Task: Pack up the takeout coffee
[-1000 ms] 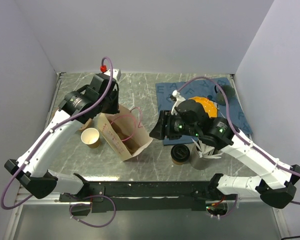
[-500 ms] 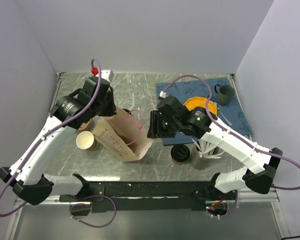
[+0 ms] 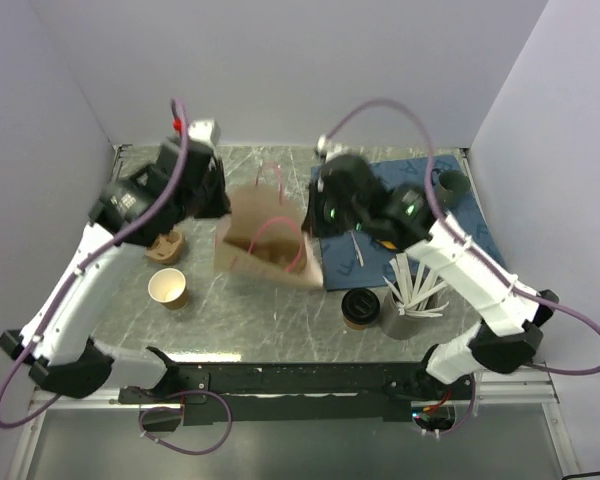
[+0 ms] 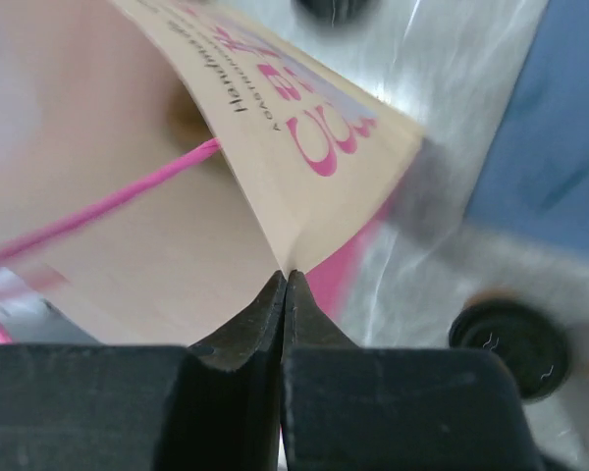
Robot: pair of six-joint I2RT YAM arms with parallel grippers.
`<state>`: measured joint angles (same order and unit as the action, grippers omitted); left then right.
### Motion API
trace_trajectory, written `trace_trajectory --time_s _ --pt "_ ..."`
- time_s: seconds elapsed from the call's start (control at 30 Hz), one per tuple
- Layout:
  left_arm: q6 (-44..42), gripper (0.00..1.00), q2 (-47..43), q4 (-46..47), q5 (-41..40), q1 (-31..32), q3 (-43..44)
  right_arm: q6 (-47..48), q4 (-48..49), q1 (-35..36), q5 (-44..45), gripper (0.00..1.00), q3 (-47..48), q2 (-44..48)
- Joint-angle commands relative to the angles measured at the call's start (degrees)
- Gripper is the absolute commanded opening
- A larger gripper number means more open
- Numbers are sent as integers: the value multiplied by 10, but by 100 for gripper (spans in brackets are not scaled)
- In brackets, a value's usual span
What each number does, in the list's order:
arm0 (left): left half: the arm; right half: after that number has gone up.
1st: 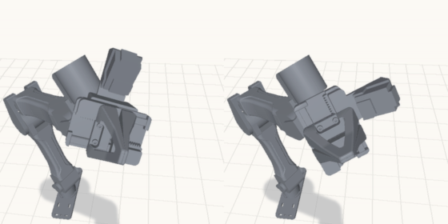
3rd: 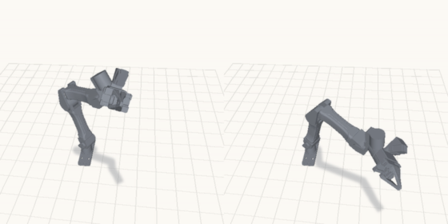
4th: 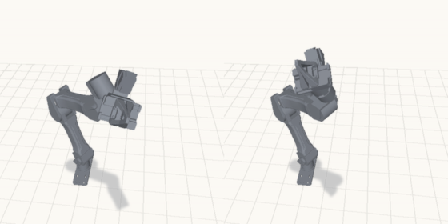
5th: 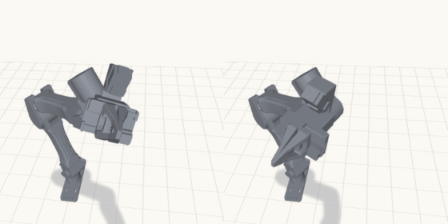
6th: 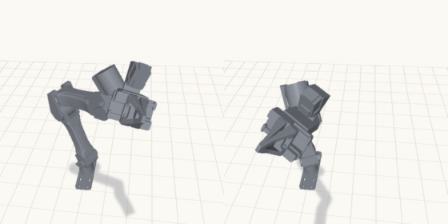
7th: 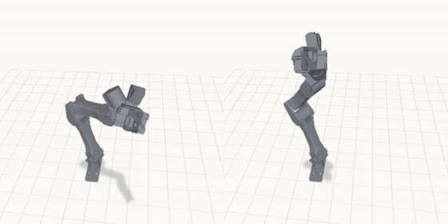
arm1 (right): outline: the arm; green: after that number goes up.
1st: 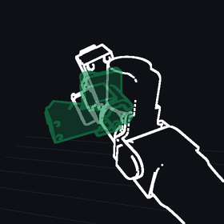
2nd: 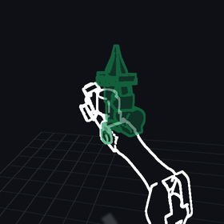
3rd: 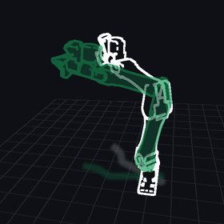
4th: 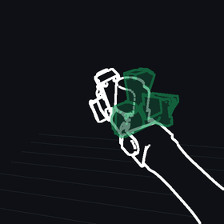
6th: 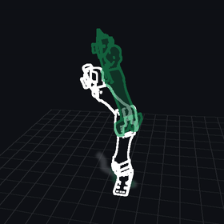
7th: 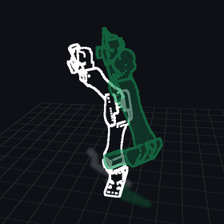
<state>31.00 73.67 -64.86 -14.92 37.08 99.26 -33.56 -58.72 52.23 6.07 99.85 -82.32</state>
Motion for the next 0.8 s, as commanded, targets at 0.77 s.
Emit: trace_trajectory --time_s 0.77 --pt "-51 1 -254 401 177 26 -334 212 432 3 -27 0 -301 232"
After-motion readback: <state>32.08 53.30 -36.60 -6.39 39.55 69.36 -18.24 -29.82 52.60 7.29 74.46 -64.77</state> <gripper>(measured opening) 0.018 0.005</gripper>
